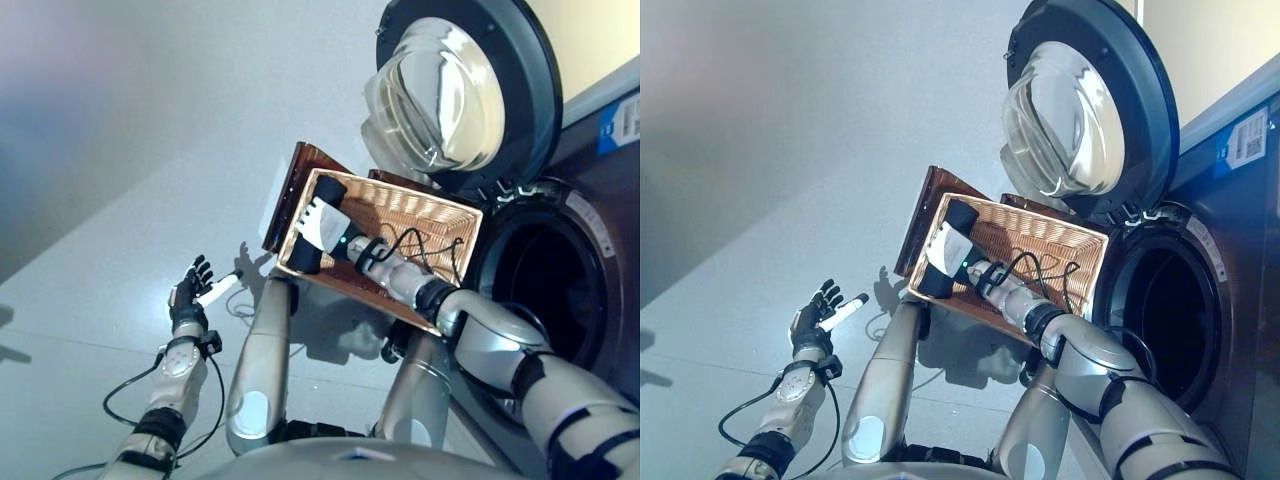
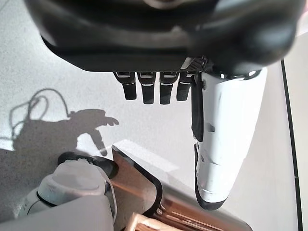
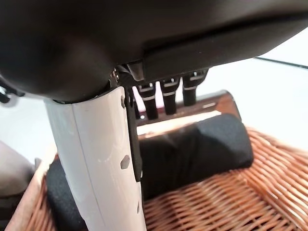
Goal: Pick up the clothes and place them into the washing machine
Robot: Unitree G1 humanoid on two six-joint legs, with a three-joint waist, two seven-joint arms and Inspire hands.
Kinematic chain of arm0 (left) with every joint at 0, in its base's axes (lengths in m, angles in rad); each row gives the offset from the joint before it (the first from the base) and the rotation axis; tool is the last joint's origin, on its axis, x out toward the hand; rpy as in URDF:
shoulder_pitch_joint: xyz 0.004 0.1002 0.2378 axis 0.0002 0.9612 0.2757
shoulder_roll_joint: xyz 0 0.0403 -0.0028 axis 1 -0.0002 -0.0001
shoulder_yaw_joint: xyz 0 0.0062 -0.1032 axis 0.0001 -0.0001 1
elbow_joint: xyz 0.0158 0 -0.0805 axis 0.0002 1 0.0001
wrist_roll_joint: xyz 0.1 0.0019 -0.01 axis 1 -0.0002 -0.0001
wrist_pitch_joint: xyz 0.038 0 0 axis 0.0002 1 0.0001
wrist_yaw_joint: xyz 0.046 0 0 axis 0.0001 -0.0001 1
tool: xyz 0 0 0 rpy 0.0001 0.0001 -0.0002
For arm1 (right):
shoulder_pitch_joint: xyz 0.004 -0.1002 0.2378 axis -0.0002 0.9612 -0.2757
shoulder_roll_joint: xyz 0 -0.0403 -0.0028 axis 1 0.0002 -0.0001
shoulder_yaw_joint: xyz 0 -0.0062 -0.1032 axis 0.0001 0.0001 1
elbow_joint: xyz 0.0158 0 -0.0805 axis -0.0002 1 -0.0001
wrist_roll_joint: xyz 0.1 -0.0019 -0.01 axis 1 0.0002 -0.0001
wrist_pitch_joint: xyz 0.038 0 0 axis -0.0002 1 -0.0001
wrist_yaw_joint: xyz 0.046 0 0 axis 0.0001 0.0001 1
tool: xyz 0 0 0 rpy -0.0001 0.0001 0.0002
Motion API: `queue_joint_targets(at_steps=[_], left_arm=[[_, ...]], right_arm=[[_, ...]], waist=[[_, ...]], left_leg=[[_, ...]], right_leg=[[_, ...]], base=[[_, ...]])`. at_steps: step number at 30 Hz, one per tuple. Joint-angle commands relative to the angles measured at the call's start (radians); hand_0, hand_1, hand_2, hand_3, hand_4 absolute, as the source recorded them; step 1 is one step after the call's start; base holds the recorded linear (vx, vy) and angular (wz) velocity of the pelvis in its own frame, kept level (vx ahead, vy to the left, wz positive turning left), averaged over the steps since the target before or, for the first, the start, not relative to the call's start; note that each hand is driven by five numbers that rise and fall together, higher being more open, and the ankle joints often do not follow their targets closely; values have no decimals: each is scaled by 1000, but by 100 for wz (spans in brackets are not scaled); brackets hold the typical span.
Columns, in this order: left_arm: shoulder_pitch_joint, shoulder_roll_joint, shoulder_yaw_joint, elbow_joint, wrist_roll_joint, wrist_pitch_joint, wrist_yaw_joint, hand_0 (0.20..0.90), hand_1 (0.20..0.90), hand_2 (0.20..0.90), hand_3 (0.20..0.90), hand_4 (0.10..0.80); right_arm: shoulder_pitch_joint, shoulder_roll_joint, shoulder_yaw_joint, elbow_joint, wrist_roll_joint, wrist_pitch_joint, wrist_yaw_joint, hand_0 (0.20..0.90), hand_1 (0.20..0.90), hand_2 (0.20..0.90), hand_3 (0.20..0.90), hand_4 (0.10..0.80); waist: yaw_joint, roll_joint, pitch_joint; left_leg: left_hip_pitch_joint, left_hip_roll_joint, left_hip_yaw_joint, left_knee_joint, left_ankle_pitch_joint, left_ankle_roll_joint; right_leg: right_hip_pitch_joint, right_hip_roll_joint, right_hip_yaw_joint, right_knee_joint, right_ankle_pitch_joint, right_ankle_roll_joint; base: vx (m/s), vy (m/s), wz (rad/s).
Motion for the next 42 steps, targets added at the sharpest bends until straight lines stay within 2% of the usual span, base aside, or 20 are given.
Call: queue_joint_targets(at_steps=[1, 12, 15, 16, 17, 20, 21, 23, 24, 25, 26, 27, 28, 37, 38, 39, 42], left_arm=[[23, 106, -6, -59, -7, -77, 3, 900, 900, 900, 900, 800], [49, 116, -1, -111, -17, -78, -5, 900, 900, 900, 900, 800], [63, 120, -3, -141, -19, -78, -13, 900, 900, 900, 900, 800], [66, 123, 0, -144, -20, -79, -14, 900, 900, 900, 900, 800], [67, 127, 5, -143, -21, -79, -13, 900, 900, 900, 900, 800], [73, 130, 8, -158, -28, -82, -17, 900, 900, 900, 900, 800], [73, 130, 8, -158, -28, -82, -17, 900, 900, 900, 900, 800], [79, 135, 11, -182, -29, -84, -17, 900, 900, 900, 900, 800], [79, 135, 11, -182, -29, -83, -17, 900, 900, 900, 900, 800], [83, 135, 14, -178, -29, -84, -20, 900, 900, 900, 900, 800], [83, 138, 16, -180, -28, -83, -20, 900, 900, 900, 900, 800], [85, 140, 16, -190, -27, -83, -18, 900, 900, 900, 900, 800], [83, 138, 18, -187, -26, -82, -19, 900, 900, 900, 900, 800], [85, 142, 24, -183, -32, -84, -23, 900, 900, 900, 900, 800], [90, 144, 22, -195, -33, -84, -24, 900, 900, 900, 900, 800], [91, 144, 22, -197, -32, -83, -23, 900, 900, 900, 900, 800], [92, 142, 28, -170, -32, -79, -26, 900, 900, 900, 900, 800]], right_arm=[[-121, 21, -33, 18, -30, 23, -65, 900, 900, 900, 900, 800], [-133, 0, -31, 13, -29, 17, -60, 900, 900, 900, 900, 800], [-144, -7, -29, 10, -28, 15, -58, 900, 900, 900, 900, 800], [-149, -8, -29, 7, -27, 15, -58, 900, 900, 900, 900, 800], [-154, -10, -28, 9, -28, 15, -58, 900, 900, 900, 900, 800], [-159, -20, -28, 3, -28, 13, -54, 900, 900, 900, 900, 800], [-160, -21, -29, 3, -28, 14, -54, 900, 900, 900, 900, 800], [-164, -24, -29, 7, -31, 16, -50, 900, 900, 900, 900, 800], [-163, -23, -28, 7, -31, 15, -50, 900, 900, 900, 900, 800], [-163, -26, -29, 7, -32, 15, -50, 900, 900, 900, 900, 800], [-163, -28, -29, 5, -33, 15, -49, 900, 900, 900, 900, 800], [-163, -30, -28, 4, -32, 14, -46, 900, 900, 900, 900, 800], [-164, -32, -30, 1, -32, 14, -47, 900, 900, 900, 900, 800], [-168, -41, -29, 0, -25, 13, -46, 900, 900, 900, 900, 800], [-170, -42, -30, 0, -24, 11, -43, 406, 406, 406, 406, 447], [-169, -42, -30, 0, -24, 11, -43, 200, 200, 200, 200, 300], [-170, -45, -33, 4, -24, 10, -41, 200, 200, 200, 200, 300]], waist=[[26, 0, -7], [28, 3, 0], [27, 5, -2], [29, 8, 3], [30, 7, 1], [32, 7, 3], [32, 9, 7], [34, 11, 12], [33, 9, 7], [33, 9, 7], [33, 11, 12], [32, 11, 12], [31, 9, 9], [29, 10, 11], [28, 10, 12], [28, 10, 11], [25, 9, 12]], left_leg=[[-57, 21, -51, 175, -124, -34], [-86, 11, -57, 221, -143, -31], [-91, 10, -56, 259, -188, -32], [-102, 7, -56, 252, -157, -28], [-99, 8, -57, 272, -193, -31], [-108, 4, -59, 276, -195, -29], [-116, 1, -58, 265, -161, -26], [-124, -2, -60, 265, -159, -24], [-116, 1, -61, 276, -192, -28], [-118, -1, -60, 277, -192, -27], [-128, -5, -60, 269, -160, -23], [-131, -5, -60, 270, -159, -23], [-126, -2, -62, 287, -196, -27], [-137, 1, -62, 295, -198, -30], [-139, 1, -62, 296, -198, -31], [-140, 1, -62, 297, -198, -31], [-146, 2, -64, 301, -197, -31]], right_leg=[[-53, -49, 84, -162, 262, -1], [-83, -49, 100, -117, 240, -9], [-90, -51, 111, -77, 197, -5], [-102, -52, 111, -85, 225, -12], [-101, -52, 117, -63, 191, -7], [-108, -54, 118, -60, 190, -7], [-116, -55, 117, -73, 220, -12], [-123, -57, 116, -67, 220, -12], [-115, -56, 118, -54, 189, -7], [-118, -56, 118, -50, 189, -7], [-128, -56, 117, -60, 218, -14], [-131, -56, 118, -58, 218, -15], [-125, -57, 121, -40, 182, -9], [-143, -56, 130, -23, 173, -14], [-146, -55, 131, -21, 173, -14], [-147, -55, 131, -21, 173, -14], [-154, -55, 136, -16, 172, -14]], base=[[6, 3, 6], [-3, 7, 4], [61, 9, 4], [-11, 27, 12], [-9, 19, 10], [-7, 9, 2], [-102, 29, 1], [-10, 0, 4], [86, -25, 2], [0, 0, 0], [-99, 33, 6], [-2, 2, 4], [82, -19, 1], [8, -2, -1], [-15, 6, -5], [-15, 1, -5], [0, 0, 0]])
